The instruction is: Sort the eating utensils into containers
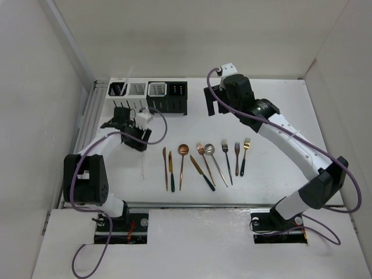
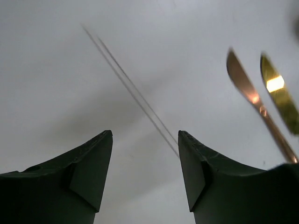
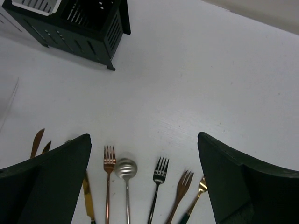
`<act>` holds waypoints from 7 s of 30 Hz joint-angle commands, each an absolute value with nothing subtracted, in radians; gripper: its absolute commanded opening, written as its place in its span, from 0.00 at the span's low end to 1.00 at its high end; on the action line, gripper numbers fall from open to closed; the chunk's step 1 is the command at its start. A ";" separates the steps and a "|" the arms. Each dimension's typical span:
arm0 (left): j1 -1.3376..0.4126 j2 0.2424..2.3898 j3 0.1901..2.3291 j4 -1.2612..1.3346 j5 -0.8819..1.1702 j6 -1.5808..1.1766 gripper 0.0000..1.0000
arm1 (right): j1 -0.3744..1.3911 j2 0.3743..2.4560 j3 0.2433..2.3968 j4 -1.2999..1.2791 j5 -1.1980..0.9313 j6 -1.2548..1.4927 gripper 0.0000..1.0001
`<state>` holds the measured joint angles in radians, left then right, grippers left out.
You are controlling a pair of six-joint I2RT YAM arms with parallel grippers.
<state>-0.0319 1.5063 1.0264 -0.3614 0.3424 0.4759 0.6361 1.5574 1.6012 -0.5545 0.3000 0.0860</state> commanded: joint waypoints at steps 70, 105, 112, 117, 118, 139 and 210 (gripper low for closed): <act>-0.104 1.425 0.785 -0.291 0.258 0.451 0.39 | 0.667 1.308 1.450 -0.614 0.503 0.183 1.00; -0.153 1.520 0.733 -0.250 0.114 0.426 0.35 | 0.667 1.279 1.440 -0.632 0.540 0.183 1.00; -0.144 1.543 0.733 -0.250 0.069 0.436 0.30 | 0.667 1.279 1.440 -0.632 0.549 0.173 1.00; -0.144 1.615 0.795 -0.331 0.103 0.416 0.33 | 0.667 1.279 1.450 -0.632 0.549 0.173 1.00; -0.144 1.615 0.807 -0.342 0.113 0.407 0.23 | 0.667 1.279 1.450 -0.632 0.549 0.173 1.00; -0.094 1.418 1.156 -0.408 0.325 0.537 0.00 | 0.667 1.348 1.470 -0.542 0.514 0.126 1.00; -0.313 1.416 0.778 -0.307 0.273 0.684 0.69 | 0.637 1.321 1.402 -0.589 0.339 0.212 1.00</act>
